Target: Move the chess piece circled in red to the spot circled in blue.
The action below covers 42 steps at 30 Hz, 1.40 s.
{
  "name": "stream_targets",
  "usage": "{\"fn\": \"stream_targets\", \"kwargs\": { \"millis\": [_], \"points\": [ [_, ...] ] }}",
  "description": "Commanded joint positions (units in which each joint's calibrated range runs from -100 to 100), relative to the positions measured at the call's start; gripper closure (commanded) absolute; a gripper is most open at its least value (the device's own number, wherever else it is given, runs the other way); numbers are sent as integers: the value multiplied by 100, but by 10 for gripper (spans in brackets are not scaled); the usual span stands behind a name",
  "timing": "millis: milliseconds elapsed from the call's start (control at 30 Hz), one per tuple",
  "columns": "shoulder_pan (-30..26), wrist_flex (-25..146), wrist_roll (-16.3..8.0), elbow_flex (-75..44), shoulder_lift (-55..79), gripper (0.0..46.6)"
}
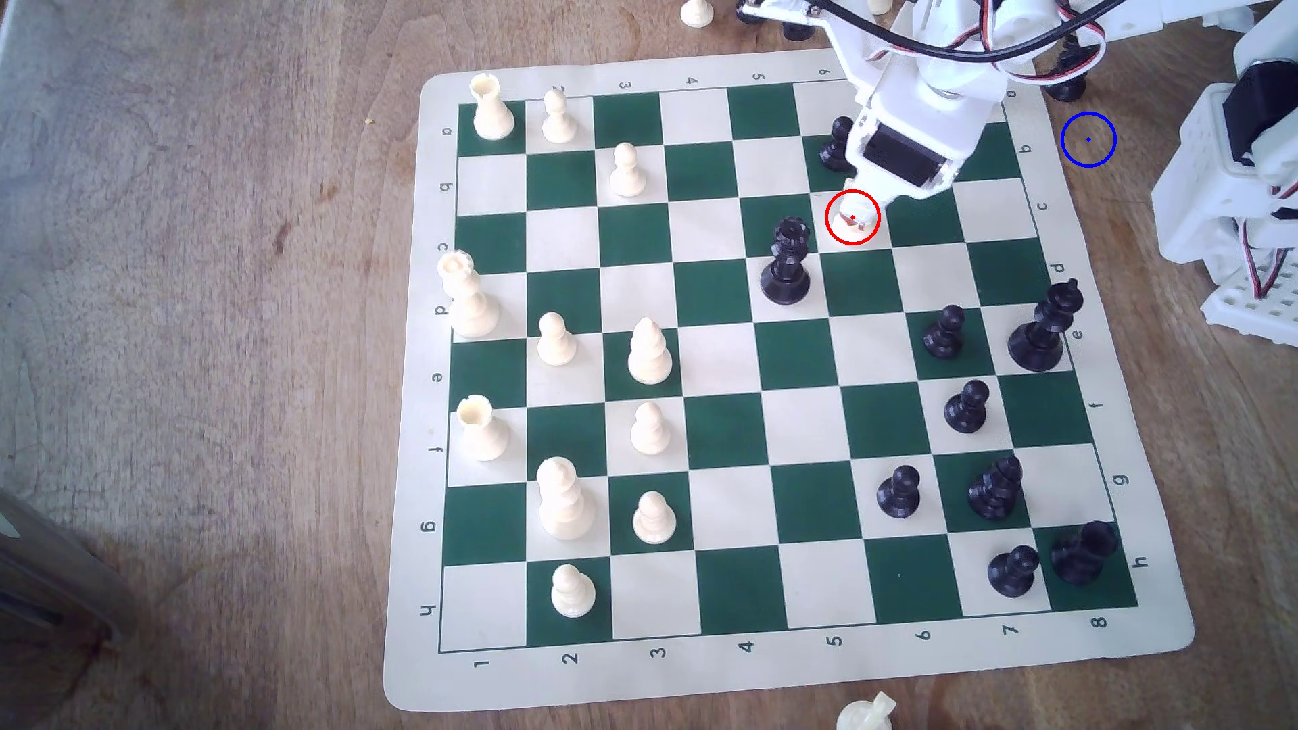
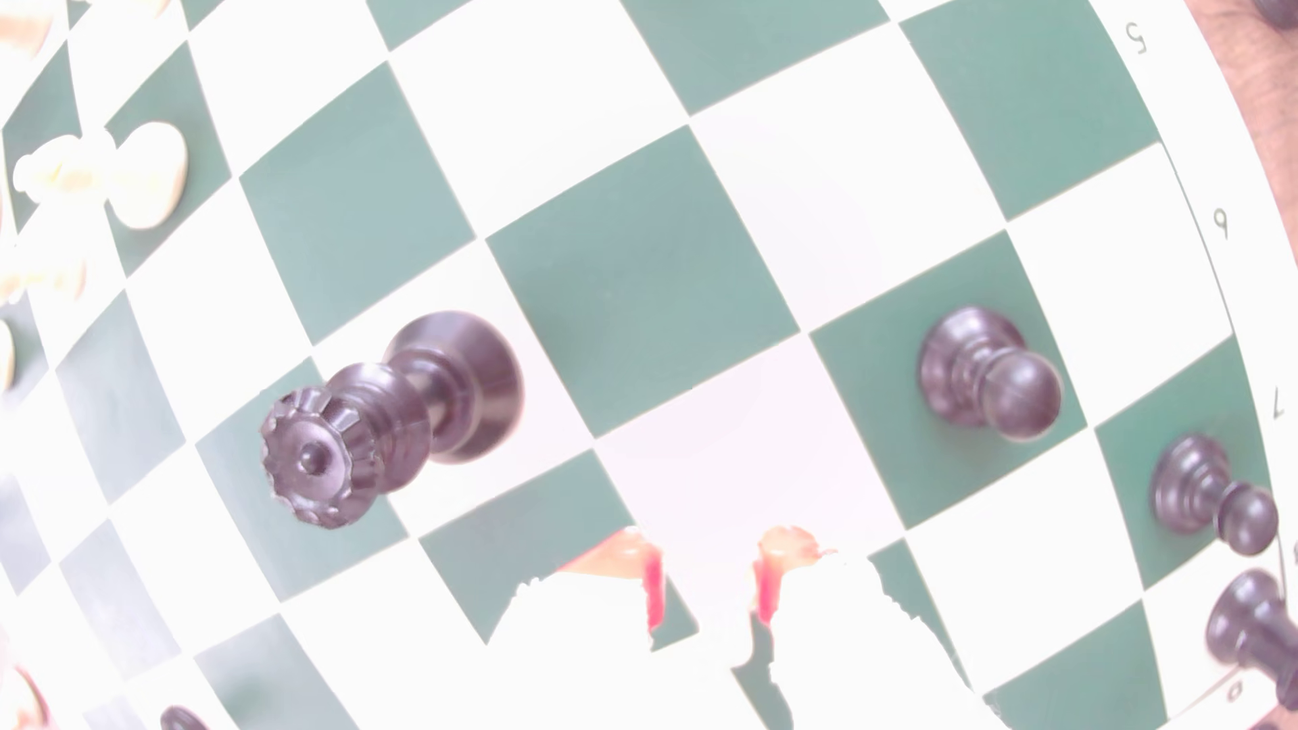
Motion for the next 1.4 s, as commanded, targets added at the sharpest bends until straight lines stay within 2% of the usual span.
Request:
{"fn": "stream_targets", "kwargs": {
  "millis": [0,133,400,533,633,767,833,867,1000,1033,1133,1200,1367],
  "points": [
    [-16,-82,10,-35,5,398],
    [-16,-90,68,-17,39,464],
    [-8,-82,39,-62,-114,464],
    [24,688,88,-697,-573,464],
    [-47,1859,68,-1939,-1014,464],
    [31,2514,103,-2900,-1192,464],
    [243,2703,195,-3063,-1243,464],
    [555,2899,327,-3063,-1294,464],
    [1259,3317,576,-2972,-1532,464],
    [1604,3505,684,-2881,-1676,464],
    [1995,3743,767,-2555,-1931,464],
    [2354,3775,835,-1911,-2194,464],
    [2667,3603,825,-579,-2533,464]
  ]
}}
